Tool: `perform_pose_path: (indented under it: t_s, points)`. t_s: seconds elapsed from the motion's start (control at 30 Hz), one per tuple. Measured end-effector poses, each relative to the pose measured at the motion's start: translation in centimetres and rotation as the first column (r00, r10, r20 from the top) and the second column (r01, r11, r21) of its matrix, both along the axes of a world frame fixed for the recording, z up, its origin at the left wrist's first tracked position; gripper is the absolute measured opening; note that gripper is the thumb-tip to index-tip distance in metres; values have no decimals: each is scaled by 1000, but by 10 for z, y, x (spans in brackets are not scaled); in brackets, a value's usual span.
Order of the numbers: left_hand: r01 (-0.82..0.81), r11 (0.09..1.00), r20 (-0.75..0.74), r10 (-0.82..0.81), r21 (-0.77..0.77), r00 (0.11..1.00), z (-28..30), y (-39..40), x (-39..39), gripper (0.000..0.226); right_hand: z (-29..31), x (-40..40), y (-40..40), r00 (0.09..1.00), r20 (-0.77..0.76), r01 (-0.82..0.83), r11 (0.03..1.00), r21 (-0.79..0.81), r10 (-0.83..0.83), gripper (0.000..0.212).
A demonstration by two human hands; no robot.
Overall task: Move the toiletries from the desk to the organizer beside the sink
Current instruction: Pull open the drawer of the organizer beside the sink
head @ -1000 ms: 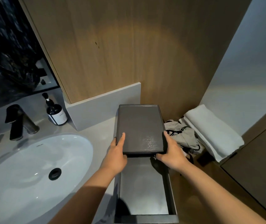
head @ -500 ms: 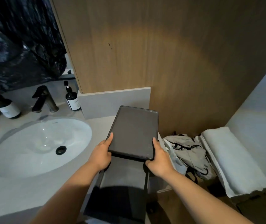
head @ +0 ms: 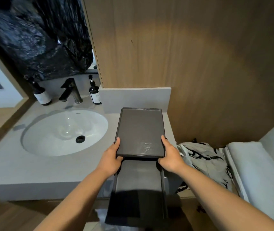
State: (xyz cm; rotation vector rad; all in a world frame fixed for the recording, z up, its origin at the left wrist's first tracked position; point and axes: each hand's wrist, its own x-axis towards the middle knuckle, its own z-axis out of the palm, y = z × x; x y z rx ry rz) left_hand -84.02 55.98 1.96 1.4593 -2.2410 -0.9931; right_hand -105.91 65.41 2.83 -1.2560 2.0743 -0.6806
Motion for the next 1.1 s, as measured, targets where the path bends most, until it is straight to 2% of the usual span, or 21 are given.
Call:
perform_pose_path:
  t_s: [0.4, 0.67, 0.9, 1.0, 1.1]
  points:
    - [58, 998, 55, -60, 22, 997, 9, -24, -37, 79, 12, -41, -37, 999, 29, -25, 997, 70, 23, 97]
    - [62, 994, 89, -70, 95, 994, 12, -44, -45, 81, 7, -49, -50, 998, 70, 1, 998, 68, -5, 99]
    - [75, 992, 77, -83, 98, 994, 12, -45, -41, 81, 7, -44, -48, 996, 86, 11, 1000, 27, -13, 99]
    - [87, 984, 53, -96, 156, 994, 11, -48, -41, 90, 12, -44, -47, 967, 249, 54, 999, 8, -54, 100]
    - [121, 970, -18, -120, 210, 993, 16, -50, -46, 115, 13, -38, -47, 914, 396, 115, 993, -38, -91, 106]
